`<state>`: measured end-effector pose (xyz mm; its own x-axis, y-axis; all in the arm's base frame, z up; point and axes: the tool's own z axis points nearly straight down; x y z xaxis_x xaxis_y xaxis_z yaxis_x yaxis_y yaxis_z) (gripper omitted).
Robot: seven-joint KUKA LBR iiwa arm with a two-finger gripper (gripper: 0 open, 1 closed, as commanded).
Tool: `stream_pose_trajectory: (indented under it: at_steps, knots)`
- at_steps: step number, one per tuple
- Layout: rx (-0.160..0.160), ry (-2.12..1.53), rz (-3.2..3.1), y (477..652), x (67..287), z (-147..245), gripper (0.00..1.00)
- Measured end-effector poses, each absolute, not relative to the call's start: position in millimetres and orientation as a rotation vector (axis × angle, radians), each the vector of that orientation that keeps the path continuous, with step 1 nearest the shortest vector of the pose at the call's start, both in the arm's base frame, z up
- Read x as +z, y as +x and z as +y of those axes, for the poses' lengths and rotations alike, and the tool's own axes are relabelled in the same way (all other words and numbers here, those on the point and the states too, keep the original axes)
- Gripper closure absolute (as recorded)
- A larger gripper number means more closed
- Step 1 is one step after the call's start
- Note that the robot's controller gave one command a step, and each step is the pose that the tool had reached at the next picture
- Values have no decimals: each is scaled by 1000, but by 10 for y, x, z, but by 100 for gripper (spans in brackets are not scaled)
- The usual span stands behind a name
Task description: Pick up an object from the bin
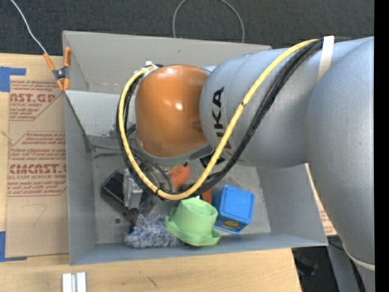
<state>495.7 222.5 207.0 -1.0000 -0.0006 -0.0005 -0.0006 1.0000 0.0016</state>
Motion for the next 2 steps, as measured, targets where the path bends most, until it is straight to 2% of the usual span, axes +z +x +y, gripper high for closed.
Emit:
stream_pose_trajectory:
  at_steps: [2]
  knots:
    - [3,-1,3141,4957,2070,2225,100]
